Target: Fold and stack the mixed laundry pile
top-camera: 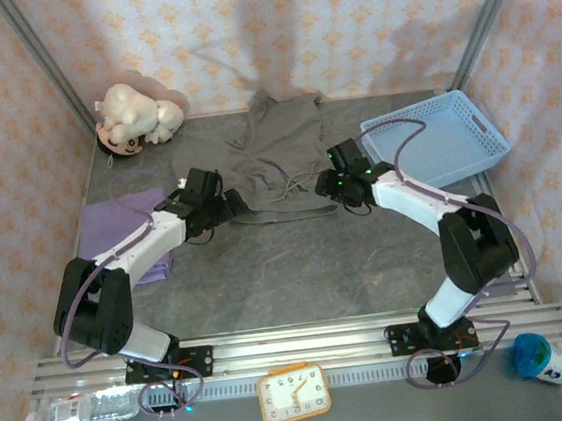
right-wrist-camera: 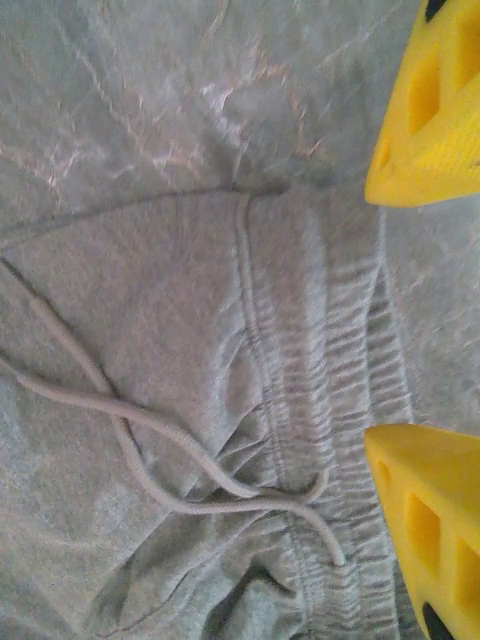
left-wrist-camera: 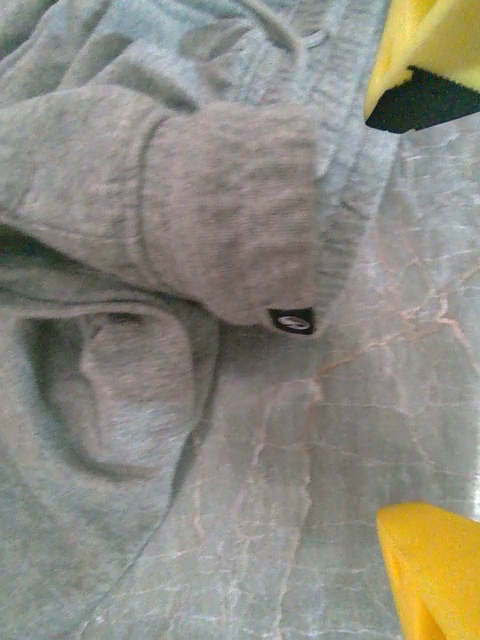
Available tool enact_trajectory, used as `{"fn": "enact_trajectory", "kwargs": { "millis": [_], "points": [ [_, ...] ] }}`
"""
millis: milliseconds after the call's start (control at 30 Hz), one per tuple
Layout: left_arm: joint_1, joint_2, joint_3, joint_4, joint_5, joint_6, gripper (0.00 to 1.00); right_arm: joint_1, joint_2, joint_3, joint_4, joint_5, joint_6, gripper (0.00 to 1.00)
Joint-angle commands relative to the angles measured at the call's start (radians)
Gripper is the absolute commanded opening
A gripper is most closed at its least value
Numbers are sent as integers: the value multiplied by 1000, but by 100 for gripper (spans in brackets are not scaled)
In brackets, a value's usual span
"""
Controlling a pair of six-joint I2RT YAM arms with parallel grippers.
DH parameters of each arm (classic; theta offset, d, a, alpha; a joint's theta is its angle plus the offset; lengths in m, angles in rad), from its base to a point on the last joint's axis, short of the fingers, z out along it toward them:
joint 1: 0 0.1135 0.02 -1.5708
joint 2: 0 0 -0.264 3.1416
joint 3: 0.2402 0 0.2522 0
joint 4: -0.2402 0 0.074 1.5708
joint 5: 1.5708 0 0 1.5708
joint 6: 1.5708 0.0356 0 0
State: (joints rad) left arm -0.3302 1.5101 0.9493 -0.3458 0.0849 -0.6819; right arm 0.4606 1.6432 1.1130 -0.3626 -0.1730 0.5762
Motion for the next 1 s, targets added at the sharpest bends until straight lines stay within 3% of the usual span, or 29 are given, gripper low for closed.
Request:
{"fn": "enact_trajectory", "kwargs": {
  "millis": [0, 133, 233, 333, 400, 433, 500, 633, 833, 867, 933, 967],
  "points": [
    [-1, 68, 48, 55, -113, -7, 95, -2, 57, 30, 23, 70, 63, 60],
    [-1, 135, 66, 110, -118, -17, 91, -1, 113, 47, 47, 90, 88, 61],
    [-1, 180, 69, 181, -83, -24, 80, -2, 159, 65, 45, 123, 95, 62],
    [-1, 227, 91, 196, -68, -22, 42, -12, 204, 86, 36, 139, 111, 60],
    [-1, 238, 91, 198, -32, -21, 5, -23, 219, 87, 48, 140, 118, 46],
    [-2, 233, 83, 200, -19, -27, 0, -28, 222, 87, 52, 149, 121, 39],
    [-15, 206, 45, 206, 16, -47, 0, -48, 224, 86, 64, 157, 119, 28],
    [-80, 132, -58, 229, 87, -126, 0, -88, 242, 117, 67, 164, 85, 16],
    [-305, 143, -73, 280, 221, -305, 0, -131, 322, 305, -46, 222, -52, 17],
    [-342, 160, -44, 280, 247, -316, 8, -131, 331, 343, -76, 238, -79, 19],
    [-377, 181, 31, 235, 272, -307, 39, -131, 324, 391, -126, 258, -116, 28],
    [-379, 179, 66, 206, 272, -288, 45, -131, 305, 396, -138, 263, -130, 36]
  ]
}}
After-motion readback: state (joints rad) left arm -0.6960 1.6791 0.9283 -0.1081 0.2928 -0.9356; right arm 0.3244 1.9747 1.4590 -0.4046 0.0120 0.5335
